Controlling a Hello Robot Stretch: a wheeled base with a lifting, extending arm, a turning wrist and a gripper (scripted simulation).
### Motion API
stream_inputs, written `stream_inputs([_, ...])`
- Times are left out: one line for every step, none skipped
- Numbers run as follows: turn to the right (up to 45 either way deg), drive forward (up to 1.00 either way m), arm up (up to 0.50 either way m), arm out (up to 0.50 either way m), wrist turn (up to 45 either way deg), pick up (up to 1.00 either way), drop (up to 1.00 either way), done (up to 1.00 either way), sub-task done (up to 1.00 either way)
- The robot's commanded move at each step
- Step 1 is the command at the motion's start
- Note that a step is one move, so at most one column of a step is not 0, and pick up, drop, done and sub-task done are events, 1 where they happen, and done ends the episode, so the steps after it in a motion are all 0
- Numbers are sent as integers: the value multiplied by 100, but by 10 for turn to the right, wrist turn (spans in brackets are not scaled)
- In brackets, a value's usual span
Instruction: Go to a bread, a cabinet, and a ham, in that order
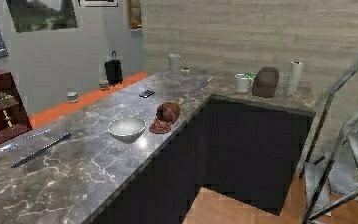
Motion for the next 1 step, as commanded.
stream_inputs([0, 0, 0, 0, 0, 0, 0, 100, 0])
